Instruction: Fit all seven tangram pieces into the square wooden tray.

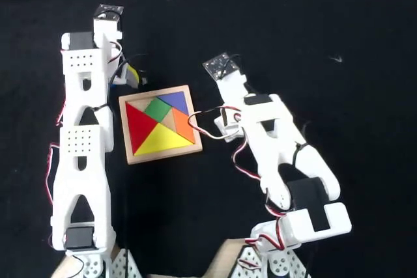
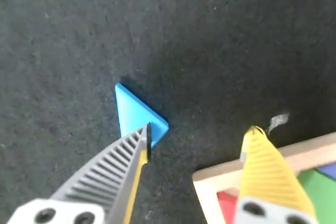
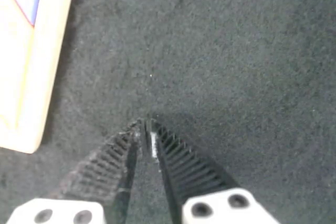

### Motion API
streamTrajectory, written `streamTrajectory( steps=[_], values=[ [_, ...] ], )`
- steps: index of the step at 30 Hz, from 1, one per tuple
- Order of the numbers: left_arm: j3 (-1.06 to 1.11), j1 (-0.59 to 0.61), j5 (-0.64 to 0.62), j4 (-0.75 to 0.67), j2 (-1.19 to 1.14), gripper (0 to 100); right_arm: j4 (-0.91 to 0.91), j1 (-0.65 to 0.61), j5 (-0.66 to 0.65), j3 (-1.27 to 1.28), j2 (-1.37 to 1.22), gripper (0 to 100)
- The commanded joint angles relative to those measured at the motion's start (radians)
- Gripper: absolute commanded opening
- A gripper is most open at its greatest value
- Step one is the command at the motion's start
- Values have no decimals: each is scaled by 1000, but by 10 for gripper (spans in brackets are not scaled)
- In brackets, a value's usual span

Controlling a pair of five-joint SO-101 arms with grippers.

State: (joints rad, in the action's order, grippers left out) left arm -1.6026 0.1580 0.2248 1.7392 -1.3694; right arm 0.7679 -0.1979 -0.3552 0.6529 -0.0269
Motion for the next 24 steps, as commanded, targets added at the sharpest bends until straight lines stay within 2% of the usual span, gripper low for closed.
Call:
streamTrajectory(
  steps=[1,11,24],
  values=[
    [-50,12,8,-29,-2,285,-11,8,-9,-50,-2,11],
    [-56,91,8,-28,-2,285,-14,8,-9,-50,-2,11],
    [-56,85,9,-32,-8,281,-14,8,-9,-50,-4,11]
  ],
)
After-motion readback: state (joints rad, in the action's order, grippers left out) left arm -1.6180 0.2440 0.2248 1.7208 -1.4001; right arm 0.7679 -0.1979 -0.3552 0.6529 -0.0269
